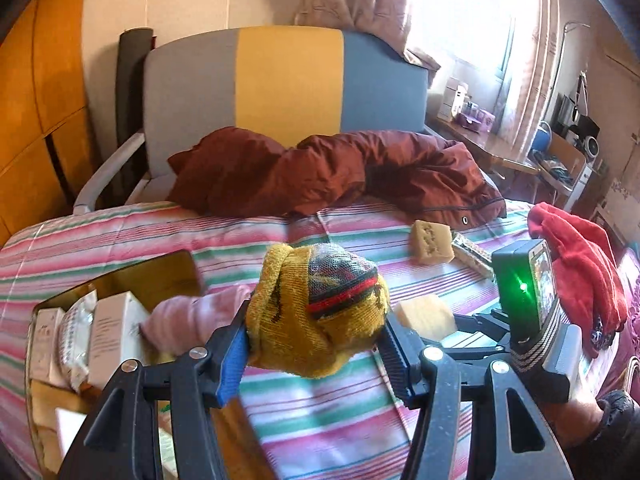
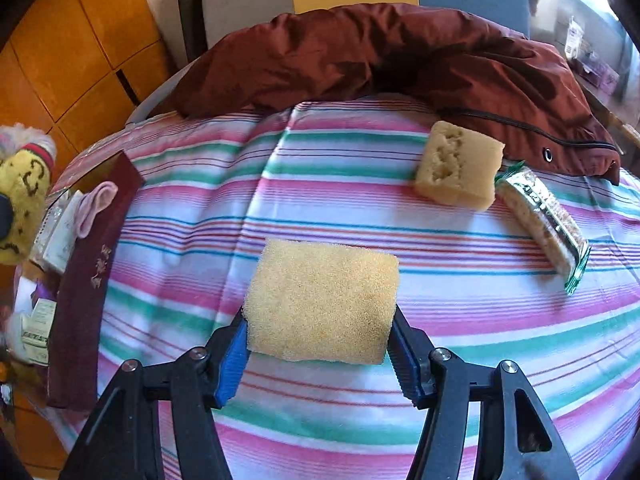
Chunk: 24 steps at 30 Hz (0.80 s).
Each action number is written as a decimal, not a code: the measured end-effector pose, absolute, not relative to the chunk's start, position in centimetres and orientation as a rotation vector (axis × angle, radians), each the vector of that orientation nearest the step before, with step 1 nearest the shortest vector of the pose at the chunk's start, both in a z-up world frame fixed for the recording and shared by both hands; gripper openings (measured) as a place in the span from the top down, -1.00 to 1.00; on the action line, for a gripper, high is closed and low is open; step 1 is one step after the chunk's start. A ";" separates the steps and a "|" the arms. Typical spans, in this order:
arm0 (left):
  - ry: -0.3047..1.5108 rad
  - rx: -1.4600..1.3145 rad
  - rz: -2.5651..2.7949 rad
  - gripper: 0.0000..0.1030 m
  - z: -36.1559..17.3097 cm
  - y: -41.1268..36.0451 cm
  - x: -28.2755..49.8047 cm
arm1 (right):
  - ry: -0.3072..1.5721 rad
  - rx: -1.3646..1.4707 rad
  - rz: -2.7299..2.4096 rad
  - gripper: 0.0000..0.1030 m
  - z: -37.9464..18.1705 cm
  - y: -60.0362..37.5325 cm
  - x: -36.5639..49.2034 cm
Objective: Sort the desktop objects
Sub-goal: 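Carry the yellow sock and yellow sponge over the gold tray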
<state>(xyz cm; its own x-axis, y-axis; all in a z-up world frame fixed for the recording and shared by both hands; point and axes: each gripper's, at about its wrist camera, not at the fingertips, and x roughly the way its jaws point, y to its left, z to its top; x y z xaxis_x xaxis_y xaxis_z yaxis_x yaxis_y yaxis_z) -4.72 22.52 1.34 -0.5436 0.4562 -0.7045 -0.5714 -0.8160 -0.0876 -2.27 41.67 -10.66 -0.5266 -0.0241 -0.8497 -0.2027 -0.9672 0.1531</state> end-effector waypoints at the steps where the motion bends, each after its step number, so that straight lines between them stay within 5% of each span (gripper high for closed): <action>1: 0.198 -1.007 2.335 -0.15 1.3 22.0 -4.6 | 0.360 -1.472 2.635 -0.21 -10.6 41.4 -2.1; 24: 0.049 -1.078 2.399 -0.15 -0.3 11.8 -2.4 | 0.371 -1.487 2.658 -0.21 -9.5 35.3 2.2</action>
<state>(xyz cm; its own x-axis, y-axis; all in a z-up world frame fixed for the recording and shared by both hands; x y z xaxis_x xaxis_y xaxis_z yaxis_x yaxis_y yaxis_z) -2.42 11.82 -0.34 -0.5579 0.4315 -0.7089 -0.4603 -0.8716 -0.1683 2.22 35.30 -9.55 -0.5285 -0.0536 -0.8473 -0.1803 -0.9681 0.1737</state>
